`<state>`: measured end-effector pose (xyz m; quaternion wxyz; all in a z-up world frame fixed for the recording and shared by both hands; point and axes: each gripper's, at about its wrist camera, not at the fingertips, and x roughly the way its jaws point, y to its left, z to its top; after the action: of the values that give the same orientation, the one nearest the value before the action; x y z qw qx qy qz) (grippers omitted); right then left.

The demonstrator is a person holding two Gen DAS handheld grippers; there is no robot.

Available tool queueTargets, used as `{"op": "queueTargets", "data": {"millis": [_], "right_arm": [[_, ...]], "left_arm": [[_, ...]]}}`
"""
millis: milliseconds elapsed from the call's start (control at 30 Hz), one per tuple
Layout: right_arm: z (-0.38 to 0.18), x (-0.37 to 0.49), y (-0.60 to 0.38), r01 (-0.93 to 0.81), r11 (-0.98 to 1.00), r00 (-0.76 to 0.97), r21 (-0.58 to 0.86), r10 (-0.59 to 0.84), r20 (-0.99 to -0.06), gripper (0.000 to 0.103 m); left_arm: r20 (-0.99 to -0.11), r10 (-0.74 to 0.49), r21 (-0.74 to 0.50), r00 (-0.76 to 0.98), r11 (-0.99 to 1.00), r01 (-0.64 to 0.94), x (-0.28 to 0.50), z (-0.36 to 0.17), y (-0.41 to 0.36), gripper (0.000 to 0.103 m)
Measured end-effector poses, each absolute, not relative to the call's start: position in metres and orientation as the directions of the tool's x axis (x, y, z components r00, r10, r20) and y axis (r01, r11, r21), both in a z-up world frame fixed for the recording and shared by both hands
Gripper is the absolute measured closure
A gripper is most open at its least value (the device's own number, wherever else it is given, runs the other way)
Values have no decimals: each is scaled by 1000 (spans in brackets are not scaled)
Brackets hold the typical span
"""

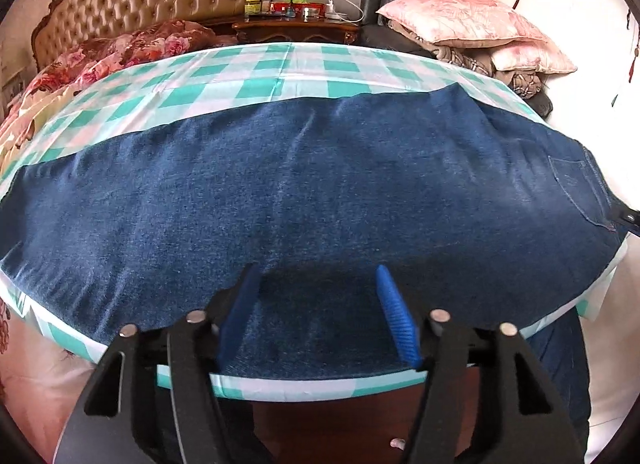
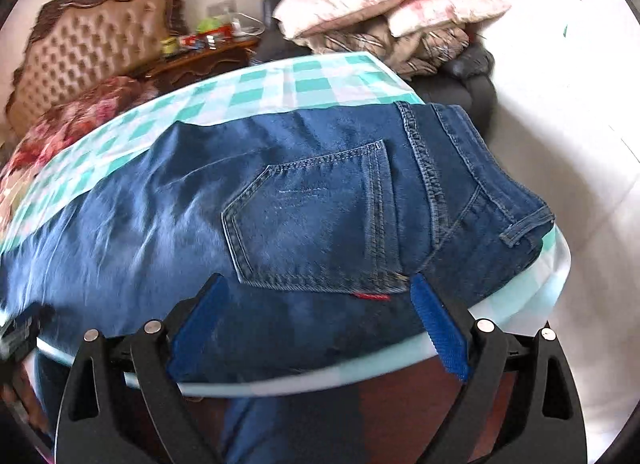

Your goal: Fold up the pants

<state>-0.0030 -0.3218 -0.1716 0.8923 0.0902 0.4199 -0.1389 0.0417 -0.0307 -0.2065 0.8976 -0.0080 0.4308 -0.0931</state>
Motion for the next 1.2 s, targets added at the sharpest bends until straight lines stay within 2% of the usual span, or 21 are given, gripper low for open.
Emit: {"op": "queueTargets", "data": {"millis": [67,133,167,267,300,367,500,600,633,667,700,767,833,900,967,1100,1200], "right_arm": [[-171,9,-314,336,941,608,33,-190,-771,12],[-172,21,-308,310,950,623,37,-174,-763,12],[-173,27,-306,313,949,613,26,-181,-769,11],[-179,46,-303,290,957,605,30,-159,-780,11],[-184,52,-304,289,956,590,46,-140,-795,11],[-189,56,-305,303,952,569,40,-147,-809,11],[-198,61,-298,297,955,537,-21,-185,-823,11],[-202,63,-289,294,950,509,-100,-244,-825,9],[-203,62,-290,309,946,501,-101,-252,-828,4],[-204,62,-292,325,942,494,-89,-249,-833,4],[-204,61,-293,332,940,496,-81,-247,-833,4],[-205,61,-291,330,939,498,-94,-258,-828,4],[-206,60,-291,332,938,499,-94,-260,-827,4],[-205,60,-291,331,939,499,-96,-260,-827,4],[-205,60,-291,331,939,497,-97,-260,-828,4],[-205,60,-291,332,938,499,-100,-265,-825,4],[-205,60,-290,334,937,501,-99,-265,-824,4]], "left_arm": [[-761,-206,-144,616,978,150,43,-201,-25,28],[-749,-171,-111,640,985,133,48,-189,-24,15],[-741,-152,-86,654,987,132,53,-182,-23,13],[-696,-192,-122,692,981,149,63,-166,-15,2],[-645,-193,-125,739,981,147,65,-160,-11,2],[-630,-176,-101,756,984,144,76,-154,-10,2],[-695,-200,-121,691,979,162,112,-162,-5,2],[-710,-147,-99,689,989,110,133,-168,-6,2],[-735,-139,-87,664,990,110,142,-171,-8,2],[-759,-134,-78,637,990,115,152,-176,-9,4],[-775,-112,-65,622,993,98,161,-180,-9,5],[-796,-94,-64,598,995,71,169,-189,-7,23],[-816,-110,-98,568,994,52,181,-198,1,23],[-839,-69,-76,540,997,9,191,-207,13,27],[-840,-71,-92,538,996,-12,195,-210,28,27],[-843,14,-44,538,994,-96,200,-212,59,26],[-837,35,-93,546,974,-205,195,-210,93,26]]}}
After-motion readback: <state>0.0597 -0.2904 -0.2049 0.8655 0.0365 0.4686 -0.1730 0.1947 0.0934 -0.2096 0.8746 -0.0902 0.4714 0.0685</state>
